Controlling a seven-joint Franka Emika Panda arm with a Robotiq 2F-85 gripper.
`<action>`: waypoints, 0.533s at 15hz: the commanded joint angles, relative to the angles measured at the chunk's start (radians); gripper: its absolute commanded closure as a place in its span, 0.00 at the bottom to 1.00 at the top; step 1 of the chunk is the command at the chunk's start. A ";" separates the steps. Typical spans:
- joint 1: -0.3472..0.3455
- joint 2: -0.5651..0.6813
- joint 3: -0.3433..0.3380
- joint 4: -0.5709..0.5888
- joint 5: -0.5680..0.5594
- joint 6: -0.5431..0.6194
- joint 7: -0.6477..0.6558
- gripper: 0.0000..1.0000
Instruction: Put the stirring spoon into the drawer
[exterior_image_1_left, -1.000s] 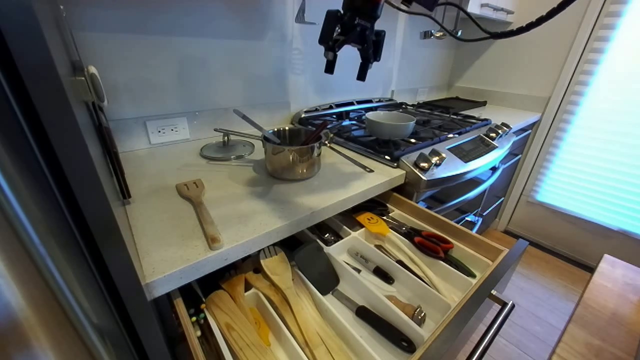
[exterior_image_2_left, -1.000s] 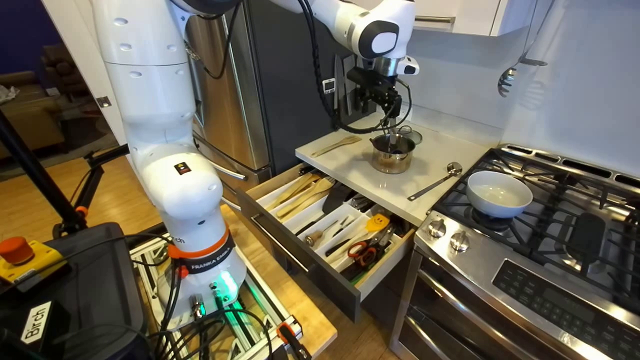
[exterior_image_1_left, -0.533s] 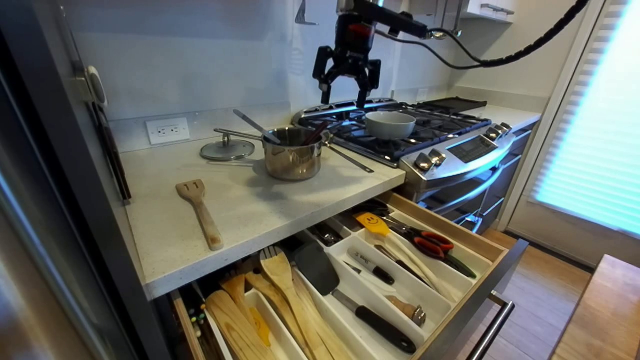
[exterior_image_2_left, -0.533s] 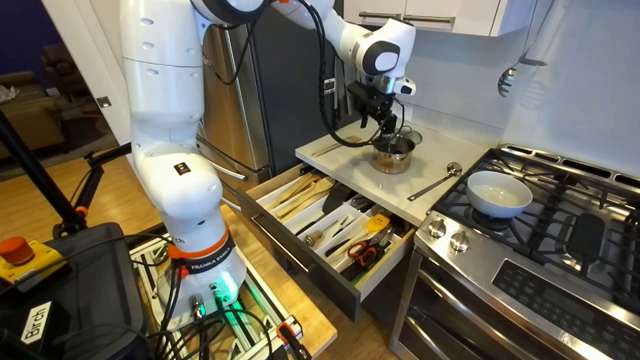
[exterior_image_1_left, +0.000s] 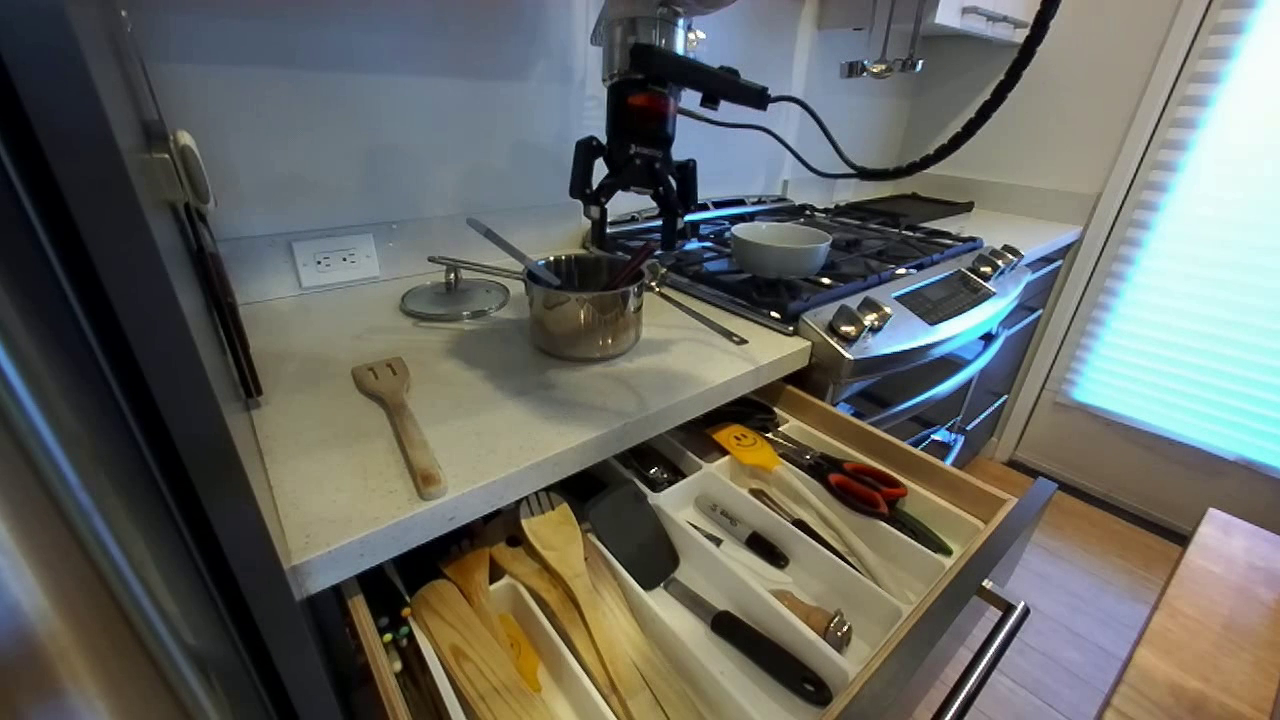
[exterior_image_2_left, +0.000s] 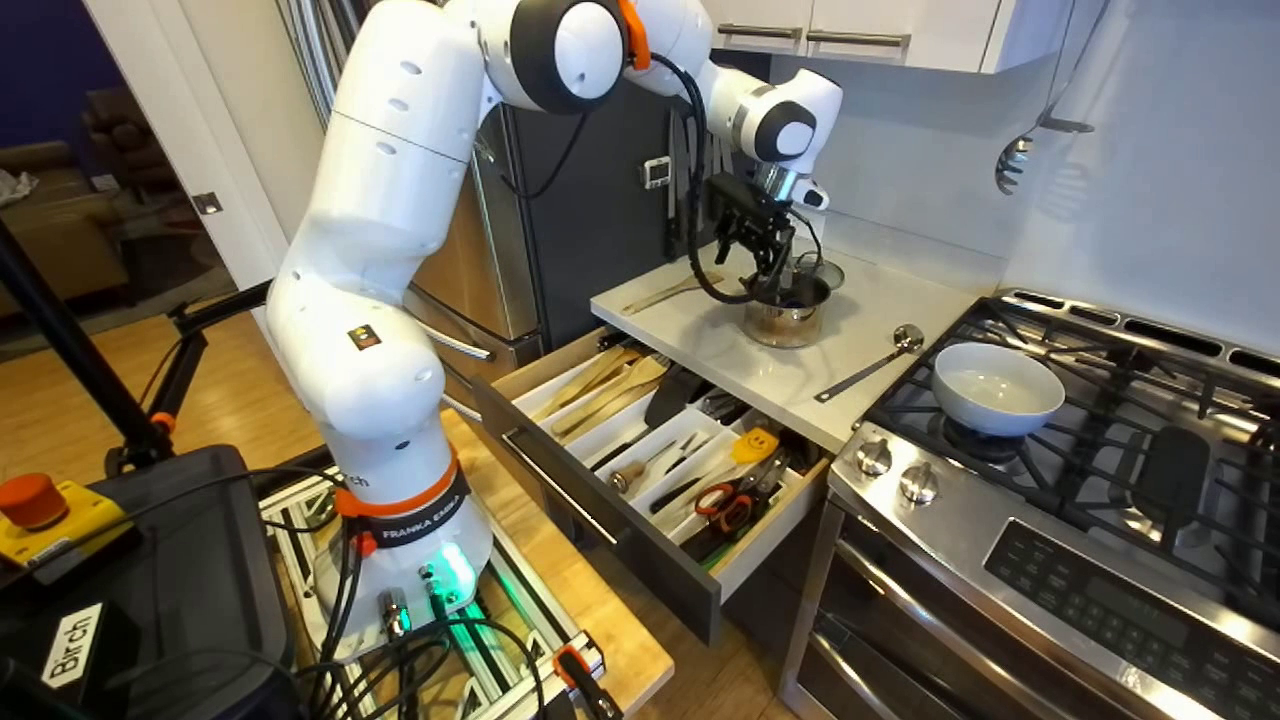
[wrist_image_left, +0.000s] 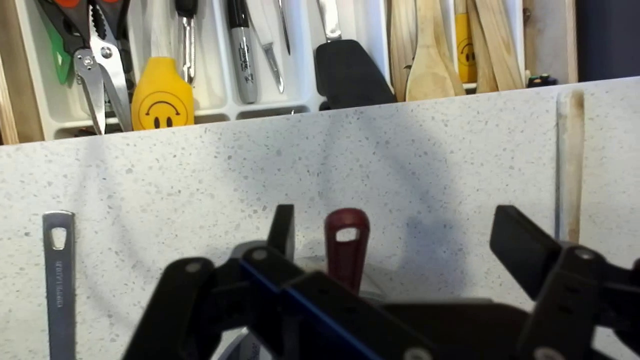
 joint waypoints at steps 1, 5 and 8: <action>-0.014 0.122 0.009 0.178 -0.033 -0.139 0.022 0.00; -0.019 0.195 0.003 0.266 -0.056 -0.211 0.027 0.29; -0.028 0.236 0.003 0.326 -0.067 -0.258 0.017 0.54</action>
